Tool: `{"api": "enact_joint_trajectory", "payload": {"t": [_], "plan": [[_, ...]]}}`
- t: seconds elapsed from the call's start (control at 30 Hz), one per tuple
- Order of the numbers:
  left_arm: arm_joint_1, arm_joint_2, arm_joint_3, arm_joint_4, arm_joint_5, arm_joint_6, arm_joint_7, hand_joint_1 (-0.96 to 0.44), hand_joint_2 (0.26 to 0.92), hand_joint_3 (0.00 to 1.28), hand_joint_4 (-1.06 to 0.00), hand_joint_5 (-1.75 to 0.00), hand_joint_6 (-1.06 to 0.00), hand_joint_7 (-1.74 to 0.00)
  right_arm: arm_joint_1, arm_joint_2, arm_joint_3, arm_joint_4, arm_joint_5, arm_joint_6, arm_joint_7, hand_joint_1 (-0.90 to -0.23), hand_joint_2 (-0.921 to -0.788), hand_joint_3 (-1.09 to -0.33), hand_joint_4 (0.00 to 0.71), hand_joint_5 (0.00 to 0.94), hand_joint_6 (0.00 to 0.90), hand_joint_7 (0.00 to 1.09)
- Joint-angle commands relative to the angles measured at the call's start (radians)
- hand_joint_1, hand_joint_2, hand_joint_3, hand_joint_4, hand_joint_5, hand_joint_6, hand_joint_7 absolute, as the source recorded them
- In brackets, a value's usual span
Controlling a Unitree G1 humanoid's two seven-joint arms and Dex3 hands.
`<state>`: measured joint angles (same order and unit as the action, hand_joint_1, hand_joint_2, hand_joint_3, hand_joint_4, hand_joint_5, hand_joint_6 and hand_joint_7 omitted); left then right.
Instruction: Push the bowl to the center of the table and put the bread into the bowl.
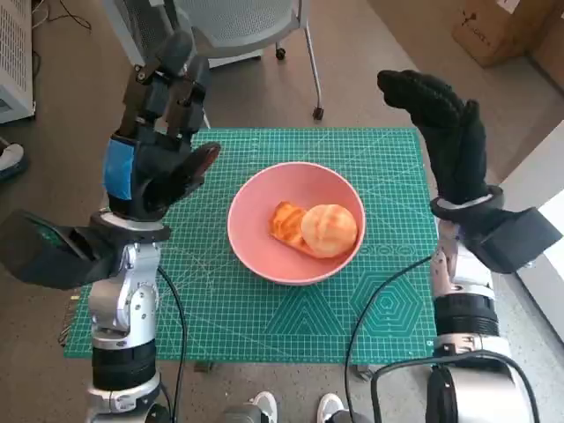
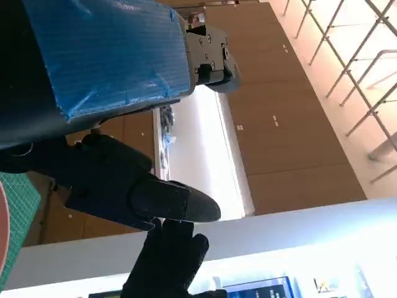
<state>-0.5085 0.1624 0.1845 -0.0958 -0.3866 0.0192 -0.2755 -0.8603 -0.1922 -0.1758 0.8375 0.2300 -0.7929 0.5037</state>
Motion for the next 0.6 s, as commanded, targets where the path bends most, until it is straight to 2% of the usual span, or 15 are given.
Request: {"api": "enact_joint_trajectory", "payload": {"t": [0.03,0.6], "plan": [[-0.027,0.016,0.001,-0.004,0.007,-0.003,-0.002,-0.56,0.920,0.16,-0.08,-0.03,0.00,-0.60,-0.002,-0.009,0.000,-0.002,-0.007,0.025,-0.014,-0.614,-0.921,-0.575,0.205,0.010,0.351,0.01],[-0.043,0.025,0.006,0.005,0.005,0.011,0.005,-0.52,0.915,0.16,-0.08,-0.03,0.00,-0.55,0.014,-0.010,0.010,-0.065,-0.020,0.084,-0.047,-0.643,-0.921,-0.574,0.215,0.009,0.357,0.01]]}}
